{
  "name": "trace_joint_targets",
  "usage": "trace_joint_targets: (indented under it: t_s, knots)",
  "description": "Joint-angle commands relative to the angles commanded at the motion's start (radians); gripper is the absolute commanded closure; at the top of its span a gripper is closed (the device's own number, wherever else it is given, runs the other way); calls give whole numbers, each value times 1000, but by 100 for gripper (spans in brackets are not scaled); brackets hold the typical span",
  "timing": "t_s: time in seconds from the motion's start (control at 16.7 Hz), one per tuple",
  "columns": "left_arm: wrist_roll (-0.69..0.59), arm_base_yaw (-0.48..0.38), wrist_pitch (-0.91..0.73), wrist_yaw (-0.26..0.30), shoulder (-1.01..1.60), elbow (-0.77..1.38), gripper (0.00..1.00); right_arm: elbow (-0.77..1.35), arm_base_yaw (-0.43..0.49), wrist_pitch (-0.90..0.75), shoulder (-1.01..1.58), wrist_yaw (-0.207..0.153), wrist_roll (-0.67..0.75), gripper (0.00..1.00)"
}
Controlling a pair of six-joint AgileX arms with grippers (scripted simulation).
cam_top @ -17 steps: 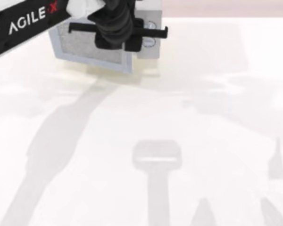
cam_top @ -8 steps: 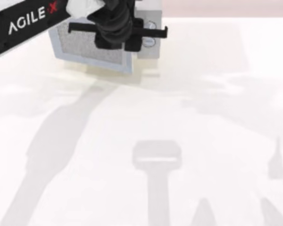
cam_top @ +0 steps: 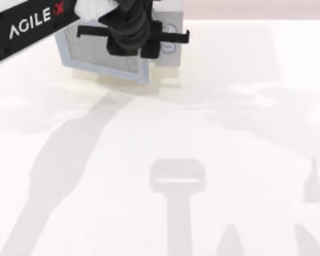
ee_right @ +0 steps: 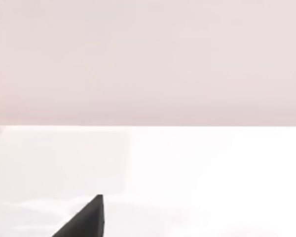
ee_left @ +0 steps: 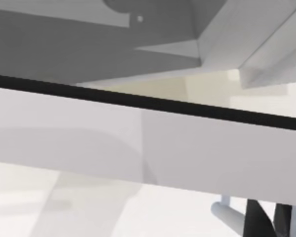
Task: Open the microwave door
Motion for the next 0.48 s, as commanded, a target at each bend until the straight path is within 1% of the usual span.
trace_joint_targets:
  t_s: [0.36, 0.48]
  knots:
    - [102, 25, 57, 49, -87, -124, 100, 0, 0, 0, 0, 0, 0, 0]
    - [114, 27, 64, 55, -97, -138, 100, 0, 0, 0, 0, 0, 0, 0]
